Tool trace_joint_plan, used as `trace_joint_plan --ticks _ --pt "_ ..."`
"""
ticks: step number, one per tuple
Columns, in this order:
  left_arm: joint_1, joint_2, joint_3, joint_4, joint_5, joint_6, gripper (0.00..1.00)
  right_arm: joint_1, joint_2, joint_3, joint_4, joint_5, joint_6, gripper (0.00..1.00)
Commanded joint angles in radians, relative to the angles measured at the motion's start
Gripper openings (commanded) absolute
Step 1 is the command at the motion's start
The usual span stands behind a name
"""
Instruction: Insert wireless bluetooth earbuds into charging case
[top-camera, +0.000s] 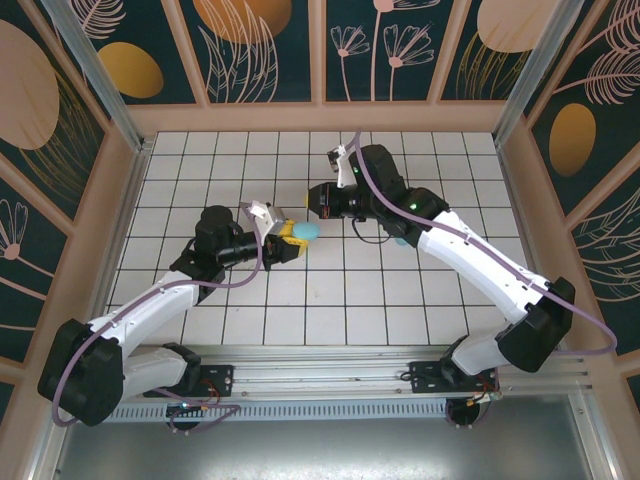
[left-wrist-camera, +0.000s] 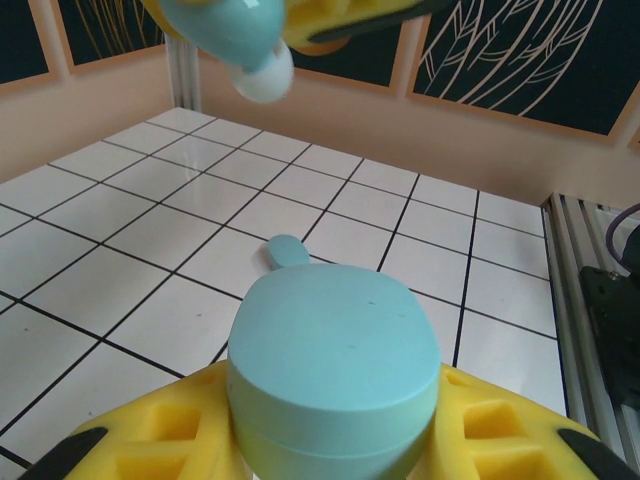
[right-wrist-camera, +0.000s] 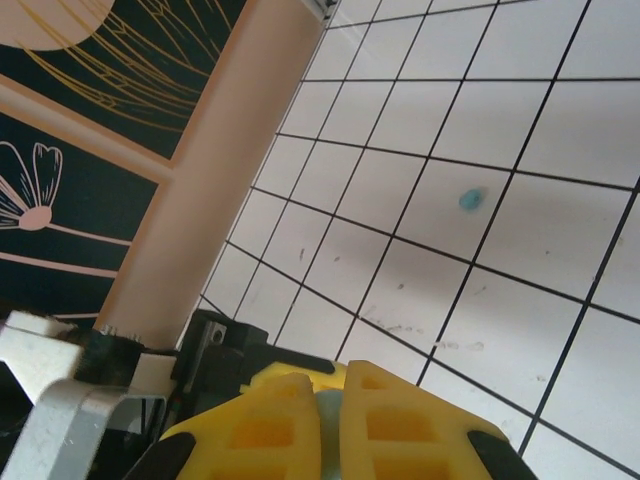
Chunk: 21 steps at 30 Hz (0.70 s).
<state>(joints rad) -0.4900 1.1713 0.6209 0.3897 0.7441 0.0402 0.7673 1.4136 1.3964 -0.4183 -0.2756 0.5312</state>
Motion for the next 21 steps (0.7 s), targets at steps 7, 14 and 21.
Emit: trace_joint_plan --ticks 7,14,21 --pt "-0.002 -0.013 0.007 0.013 -0.008 -0.008 0.0 0.061 -0.155 -0.202 0.032 -0.072 0.043 0.0" --pt "-0.001 0.001 0.016 0.025 -0.006 -0.014 0.0 0.101 -0.12 -0.212 0.014 -0.089 0.025 0.0" --pt "-0.002 -0.004 0.014 0.032 0.009 -0.014 0.0 0.086 -0.052 -0.164 -0.042 -0.077 -0.014 0.0"
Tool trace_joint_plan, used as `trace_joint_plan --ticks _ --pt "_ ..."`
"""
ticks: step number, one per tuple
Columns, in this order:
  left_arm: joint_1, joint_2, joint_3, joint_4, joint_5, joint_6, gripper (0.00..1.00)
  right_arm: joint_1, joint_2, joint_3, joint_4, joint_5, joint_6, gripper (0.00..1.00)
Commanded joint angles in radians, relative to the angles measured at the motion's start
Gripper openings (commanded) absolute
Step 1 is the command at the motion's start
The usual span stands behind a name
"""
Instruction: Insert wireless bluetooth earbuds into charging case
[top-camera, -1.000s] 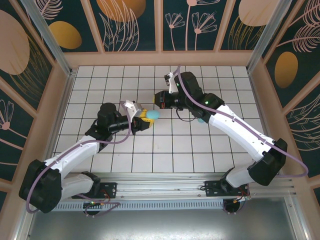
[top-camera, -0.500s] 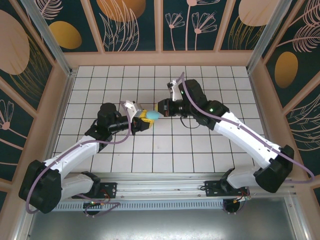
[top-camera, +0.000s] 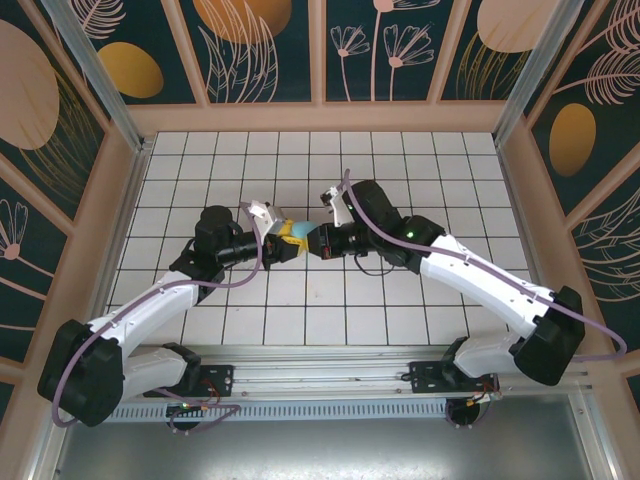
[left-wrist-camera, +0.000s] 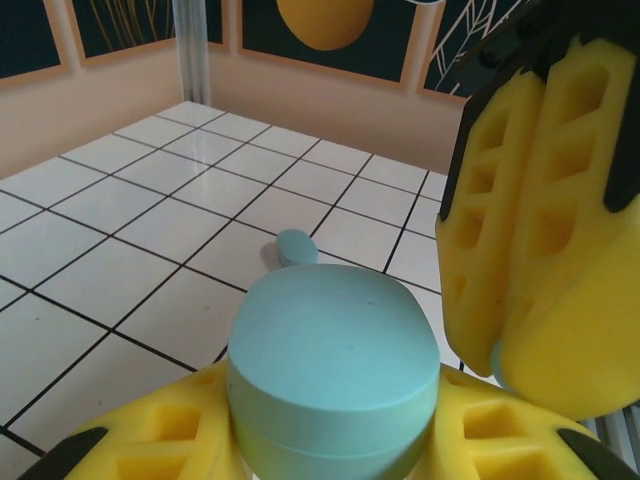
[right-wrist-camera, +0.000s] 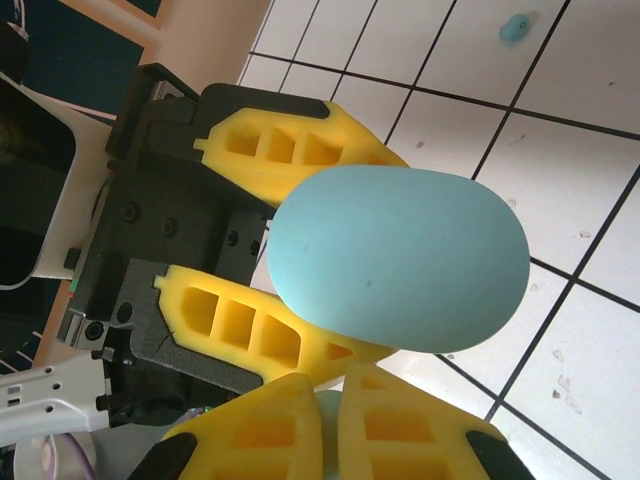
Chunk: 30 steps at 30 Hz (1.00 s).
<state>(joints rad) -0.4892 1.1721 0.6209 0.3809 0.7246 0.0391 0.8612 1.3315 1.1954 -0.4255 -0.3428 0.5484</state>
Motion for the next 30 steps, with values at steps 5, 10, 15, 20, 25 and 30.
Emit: trace_joint_plan --ticks 5,10,15,20,25,30 --pt "-0.003 -0.007 0.012 0.047 0.044 -0.014 0.0 -0.031 0.055 0.073 -0.039 0.003 -0.046 0.0" --pt "-0.003 -0.01 0.01 0.058 0.057 -0.021 0.0 -0.043 0.063 0.095 -0.018 0.029 -0.048 0.0" --pt "-0.003 -0.013 0.01 0.061 0.064 -0.024 0.0 -0.057 0.061 0.104 0.026 0.055 -0.05 0.0" --pt "-0.002 -0.023 0.002 0.061 0.067 -0.025 0.0 -0.063 0.051 0.116 0.05 0.083 -0.062 0.0" --pt "-0.003 -0.028 0.002 0.061 0.067 -0.024 0.0 -0.071 0.051 0.114 0.062 0.066 -0.073 0.0" --pt "-0.003 -0.031 0.002 0.059 0.068 -0.025 0.0 -0.073 0.06 0.095 0.067 0.043 -0.081 0.0"
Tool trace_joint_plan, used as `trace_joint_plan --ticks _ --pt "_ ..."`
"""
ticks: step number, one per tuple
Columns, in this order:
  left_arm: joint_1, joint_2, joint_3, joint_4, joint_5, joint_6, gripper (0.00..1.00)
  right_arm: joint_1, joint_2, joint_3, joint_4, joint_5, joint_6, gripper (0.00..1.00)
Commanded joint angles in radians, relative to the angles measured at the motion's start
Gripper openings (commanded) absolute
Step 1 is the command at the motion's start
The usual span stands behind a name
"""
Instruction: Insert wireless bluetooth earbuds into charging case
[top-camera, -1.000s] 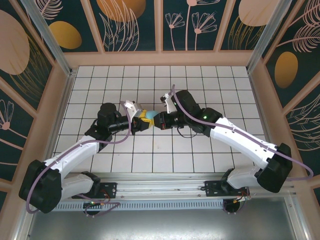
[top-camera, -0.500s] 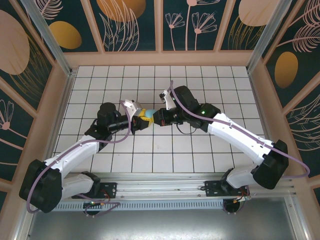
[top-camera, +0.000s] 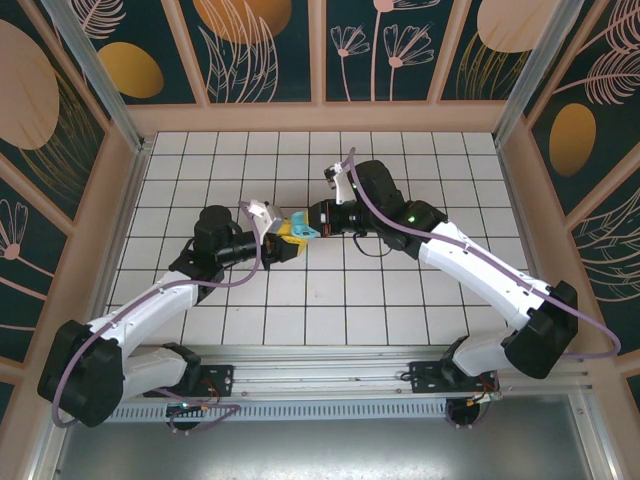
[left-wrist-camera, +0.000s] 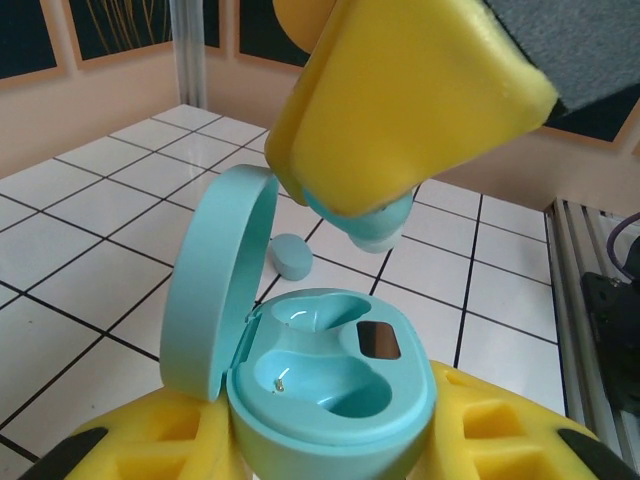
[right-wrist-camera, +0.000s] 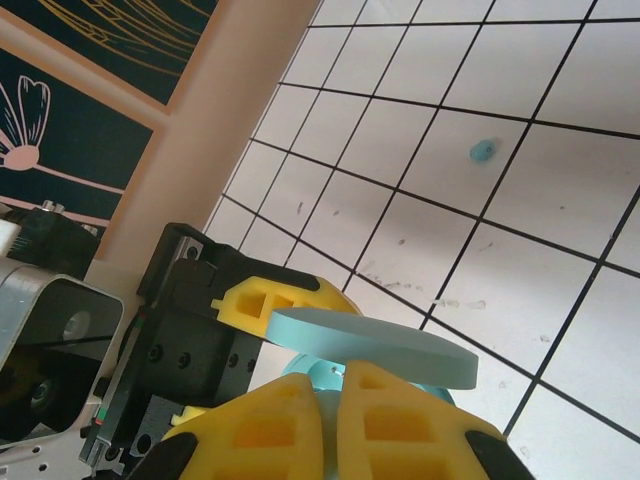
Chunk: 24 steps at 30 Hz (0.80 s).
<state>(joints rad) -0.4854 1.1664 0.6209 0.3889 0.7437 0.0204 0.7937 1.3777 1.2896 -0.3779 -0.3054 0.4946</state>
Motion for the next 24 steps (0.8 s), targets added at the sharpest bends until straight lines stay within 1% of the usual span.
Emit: trace_joint_plan --ticks 1,7,14,24 --pt "-0.007 -0.025 0.002 0.05 0.048 -0.004 0.0 -0.005 0.013 -0.003 0.02 0.003 -0.027 0.0" --pt "-0.006 -0.037 -0.003 0.06 0.048 0.0 0.0 -0.005 0.007 -0.027 0.024 -0.011 -0.024 0.0" --pt "-0.007 -0.06 -0.032 0.143 0.064 -0.024 0.0 -0.004 -0.019 -0.094 0.051 -0.037 -0.01 0.0" --pt "-0.006 -0.057 -0.039 0.211 0.068 -0.059 0.0 -0.001 -0.058 -0.153 0.075 -0.044 0.01 0.0"
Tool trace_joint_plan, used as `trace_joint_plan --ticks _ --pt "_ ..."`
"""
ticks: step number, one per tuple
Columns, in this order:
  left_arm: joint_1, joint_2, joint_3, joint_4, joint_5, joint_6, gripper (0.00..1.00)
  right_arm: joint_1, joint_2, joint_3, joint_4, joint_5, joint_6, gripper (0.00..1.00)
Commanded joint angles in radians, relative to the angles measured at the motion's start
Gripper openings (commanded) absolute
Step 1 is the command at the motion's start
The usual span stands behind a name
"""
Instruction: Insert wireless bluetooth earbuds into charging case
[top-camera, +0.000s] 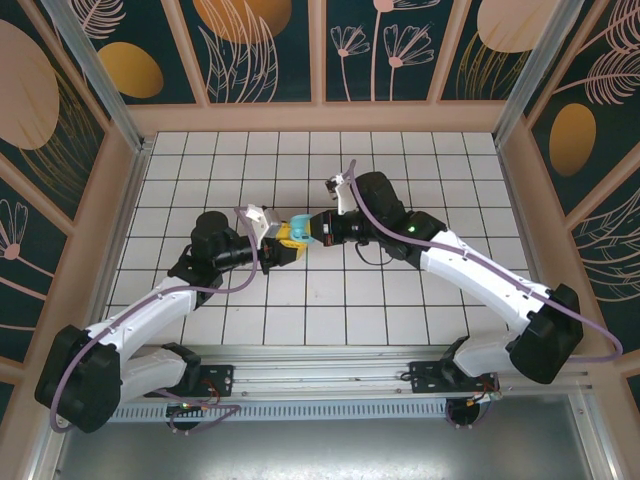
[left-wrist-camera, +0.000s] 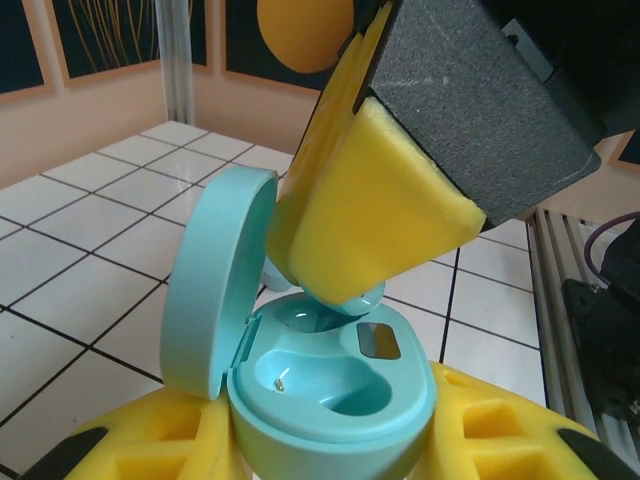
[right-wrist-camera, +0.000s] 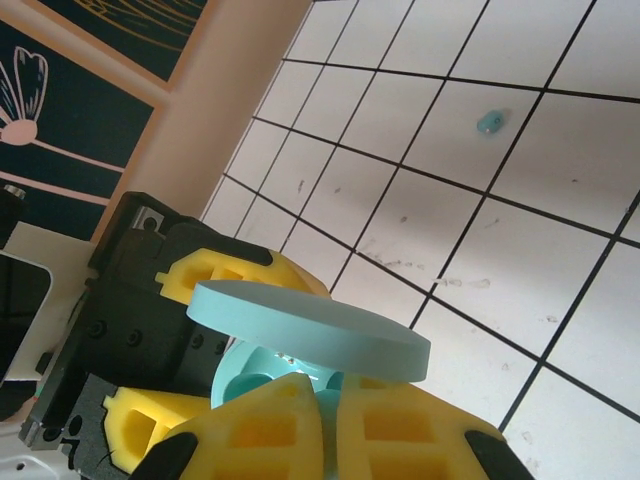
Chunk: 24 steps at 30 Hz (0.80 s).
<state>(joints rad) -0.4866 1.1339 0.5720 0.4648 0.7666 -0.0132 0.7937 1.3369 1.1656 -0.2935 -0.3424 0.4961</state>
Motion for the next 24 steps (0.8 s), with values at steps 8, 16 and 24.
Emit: trace_joint_plan --ticks 8,16,24 --pt "-0.006 -0.034 0.008 0.137 0.049 -0.026 0.0 -0.001 -0.002 -0.003 -0.026 -0.023 -0.002 0.0" --pt "-0.005 -0.034 0.006 0.161 0.063 -0.026 0.0 0.0 -0.021 -0.023 0.01 -0.05 0.027 0.01" --pt "-0.006 -0.036 -0.006 0.209 0.092 -0.039 0.0 -0.007 -0.041 -0.049 0.075 -0.026 0.055 0.02"
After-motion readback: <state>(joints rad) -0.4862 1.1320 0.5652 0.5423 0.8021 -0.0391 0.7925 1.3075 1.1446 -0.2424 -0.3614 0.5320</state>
